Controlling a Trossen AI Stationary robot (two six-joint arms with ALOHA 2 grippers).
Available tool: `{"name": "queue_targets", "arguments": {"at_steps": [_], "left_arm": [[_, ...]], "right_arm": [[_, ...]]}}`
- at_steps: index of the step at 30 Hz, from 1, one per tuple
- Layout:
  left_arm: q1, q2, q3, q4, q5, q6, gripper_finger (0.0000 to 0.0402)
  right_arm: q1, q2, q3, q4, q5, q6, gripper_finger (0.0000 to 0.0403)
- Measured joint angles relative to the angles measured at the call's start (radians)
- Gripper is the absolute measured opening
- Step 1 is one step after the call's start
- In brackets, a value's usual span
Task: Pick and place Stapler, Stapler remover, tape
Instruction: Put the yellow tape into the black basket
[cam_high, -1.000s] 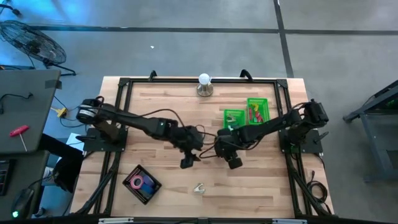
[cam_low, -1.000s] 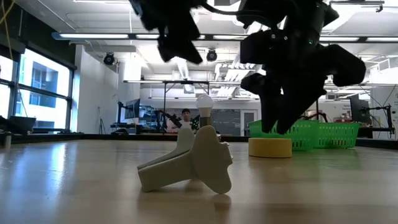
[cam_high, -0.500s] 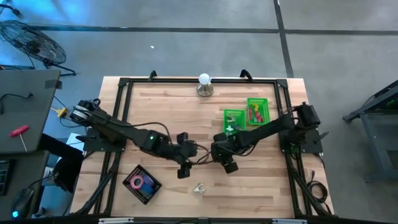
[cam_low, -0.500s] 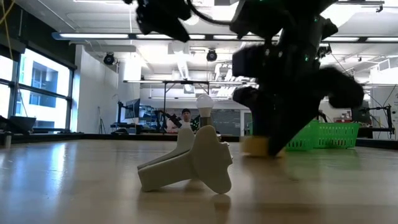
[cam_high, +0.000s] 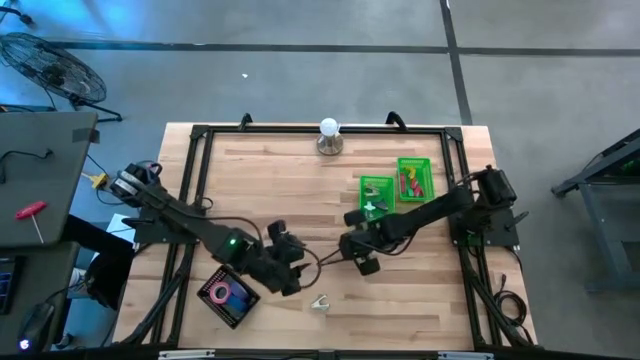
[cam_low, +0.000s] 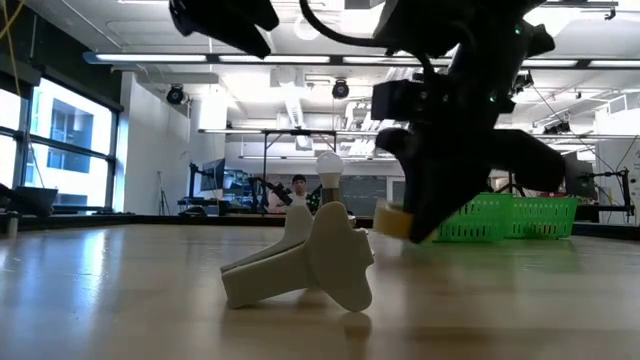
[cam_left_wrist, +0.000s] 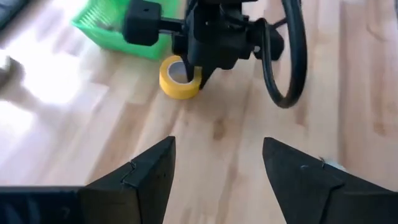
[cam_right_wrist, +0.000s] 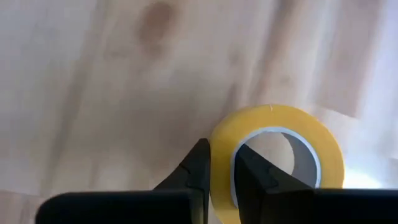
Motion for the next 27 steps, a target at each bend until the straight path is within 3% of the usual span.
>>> {"name": "queue_targets", "arguments": {"at_steps": [10, 15, 22, 27], "left_arm": [[-0.089, 0.001, -0.074, 0.014, -0.386, -0.099, 0.0234], [-0.090, 0.002, -0.176, 0.132, -0.477, -0.125, 0.0234], [-0.075, 0.002, -0.259, 0.519, -0.554, 0.261, 0.0234], [-0.051, 0.002, -0.262, 0.772, -0.491, 0.551, 0.0234]], "right_arm": [[0.112, -0.202, 0.000, -0.048, 0.201, 0.003, 0.0032], [0.183, -0.315, 0.001, 0.033, 0.206, -0.042, 0.0032], [0.242, -0.352, 0.001, 0.266, 0.023, -0.161, 0.0032], [0.250, -0.352, 0.001, 0.358, -0.030, -0.188, 0.0032]]}}
